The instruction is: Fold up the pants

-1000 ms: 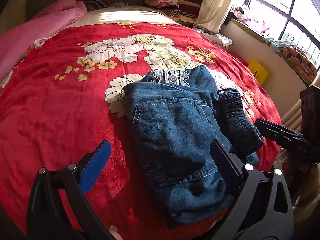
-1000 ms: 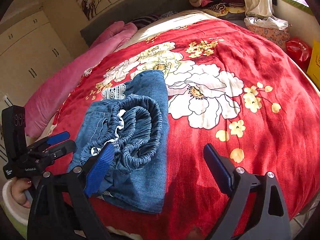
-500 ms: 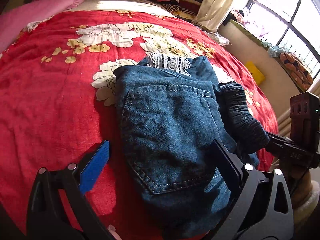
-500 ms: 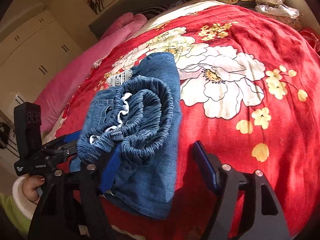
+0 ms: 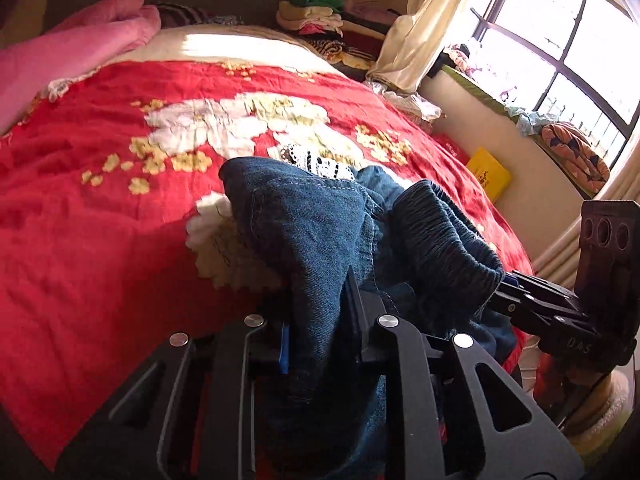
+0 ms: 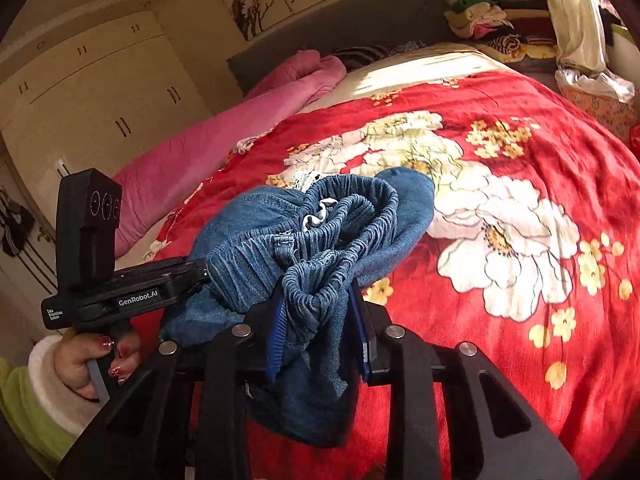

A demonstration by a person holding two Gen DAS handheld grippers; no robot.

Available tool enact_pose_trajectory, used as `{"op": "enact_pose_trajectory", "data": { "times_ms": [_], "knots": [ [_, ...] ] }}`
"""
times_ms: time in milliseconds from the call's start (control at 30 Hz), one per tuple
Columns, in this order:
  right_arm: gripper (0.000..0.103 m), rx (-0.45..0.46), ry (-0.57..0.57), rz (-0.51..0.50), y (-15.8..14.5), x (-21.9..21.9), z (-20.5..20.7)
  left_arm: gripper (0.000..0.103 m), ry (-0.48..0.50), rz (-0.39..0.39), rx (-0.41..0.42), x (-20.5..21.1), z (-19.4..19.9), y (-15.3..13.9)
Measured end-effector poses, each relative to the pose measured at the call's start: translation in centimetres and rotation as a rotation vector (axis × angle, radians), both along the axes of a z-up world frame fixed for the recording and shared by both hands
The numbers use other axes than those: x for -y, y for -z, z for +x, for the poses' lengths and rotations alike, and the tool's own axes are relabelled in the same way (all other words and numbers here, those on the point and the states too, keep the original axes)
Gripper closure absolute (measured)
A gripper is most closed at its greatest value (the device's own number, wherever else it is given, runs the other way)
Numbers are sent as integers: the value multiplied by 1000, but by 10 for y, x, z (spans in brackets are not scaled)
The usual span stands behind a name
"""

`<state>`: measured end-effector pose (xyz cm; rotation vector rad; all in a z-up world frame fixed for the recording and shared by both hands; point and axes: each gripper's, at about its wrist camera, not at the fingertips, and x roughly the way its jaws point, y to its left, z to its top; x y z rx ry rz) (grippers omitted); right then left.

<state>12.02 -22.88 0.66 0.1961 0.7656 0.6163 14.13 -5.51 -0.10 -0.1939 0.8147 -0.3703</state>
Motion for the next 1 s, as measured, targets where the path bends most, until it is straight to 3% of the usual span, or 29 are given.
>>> {"op": "enact_pose_trajectory", "data": {
  "times_ms": [233,300,467,533,733,833,1000],
  "knots": [
    [76,70,-30,3,-10,-30,42,90,-83,45,94,-34,28,-30],
    [76,47,-26,6,0,-36,56,90,-101,67,86,-40,38,-24],
    [76,-63,-10,-14,37,-43,69,87,-139,81,-23,-53,50,19],
    [76,-84,4,-13,47,-39,67,76,-151,95,-32,-56,46,31],
    [70,-162,39,42,70,-25,73,57,-181,100,-45,-63,42,49],
    [69,-163,45,43,70,-26,73,50,-190,91,-47,-67,42,51],
    [54,-130,68,5,53,-26,67,42,-211,91,-45,-72,38,47]
  ]
}}
